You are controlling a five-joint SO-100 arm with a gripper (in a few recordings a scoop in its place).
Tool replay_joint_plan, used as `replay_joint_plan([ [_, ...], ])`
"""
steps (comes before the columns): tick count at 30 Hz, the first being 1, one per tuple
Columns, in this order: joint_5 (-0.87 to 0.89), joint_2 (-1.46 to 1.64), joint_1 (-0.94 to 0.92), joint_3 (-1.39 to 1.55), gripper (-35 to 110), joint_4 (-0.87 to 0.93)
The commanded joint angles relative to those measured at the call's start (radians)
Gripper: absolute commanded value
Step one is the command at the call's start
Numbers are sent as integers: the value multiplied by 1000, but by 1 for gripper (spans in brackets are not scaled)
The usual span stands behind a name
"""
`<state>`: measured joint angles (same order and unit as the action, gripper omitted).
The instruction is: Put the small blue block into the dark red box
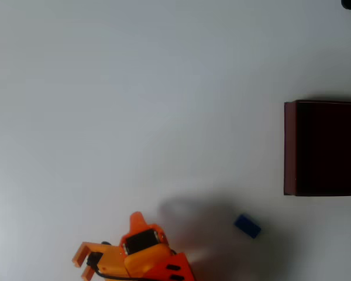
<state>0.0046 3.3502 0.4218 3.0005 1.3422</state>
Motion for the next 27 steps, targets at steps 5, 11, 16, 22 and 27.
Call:
replay_joint_plan([
  [5,3,6,-2,5,0,6],
  [11,3,6,-2,5,0,6],
  [16,3,6,-2,5,0,6],
  [22,29,6,-2,5,0,6],
  [27,147,8,-75,-5,2,6],
])
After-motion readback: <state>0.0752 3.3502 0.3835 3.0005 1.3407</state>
